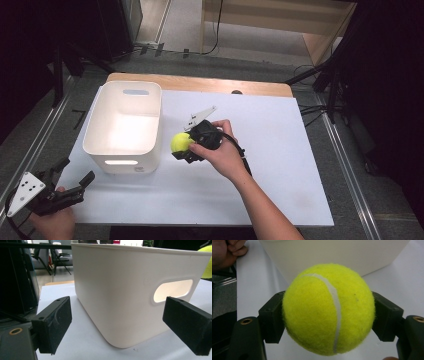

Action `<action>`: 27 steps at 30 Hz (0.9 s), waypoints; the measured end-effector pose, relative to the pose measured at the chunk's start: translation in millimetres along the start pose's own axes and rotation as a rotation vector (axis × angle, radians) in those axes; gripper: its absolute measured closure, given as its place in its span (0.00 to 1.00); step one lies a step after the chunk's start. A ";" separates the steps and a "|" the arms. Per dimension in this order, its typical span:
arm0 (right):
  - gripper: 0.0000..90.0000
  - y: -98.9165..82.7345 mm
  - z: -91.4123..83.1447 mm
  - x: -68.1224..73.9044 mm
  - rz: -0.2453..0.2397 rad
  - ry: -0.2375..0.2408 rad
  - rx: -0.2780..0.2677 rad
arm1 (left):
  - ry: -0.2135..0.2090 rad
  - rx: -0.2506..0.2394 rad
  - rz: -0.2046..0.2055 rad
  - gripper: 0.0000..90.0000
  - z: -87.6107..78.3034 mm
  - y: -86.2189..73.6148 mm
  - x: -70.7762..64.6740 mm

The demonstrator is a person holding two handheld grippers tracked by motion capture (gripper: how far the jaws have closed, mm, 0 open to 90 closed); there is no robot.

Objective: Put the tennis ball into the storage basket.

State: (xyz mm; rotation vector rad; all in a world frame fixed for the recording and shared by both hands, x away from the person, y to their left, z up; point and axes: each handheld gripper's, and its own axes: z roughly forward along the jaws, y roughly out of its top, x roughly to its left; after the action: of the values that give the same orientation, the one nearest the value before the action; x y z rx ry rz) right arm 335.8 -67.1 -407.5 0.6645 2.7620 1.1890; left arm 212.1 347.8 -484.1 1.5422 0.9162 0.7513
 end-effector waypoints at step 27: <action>0.27 26.1 -0.3 3.9 -0.027 0.019 -0.012 | -0.002 0.004 0.003 0.09 0.4 0.2 0.3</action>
State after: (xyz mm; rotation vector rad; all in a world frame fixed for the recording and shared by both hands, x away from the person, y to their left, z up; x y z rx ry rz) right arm 341.7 -49.8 -388.4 0.6158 2.7678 1.2127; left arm 212.6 347.9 -484.0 1.5486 0.9145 0.7504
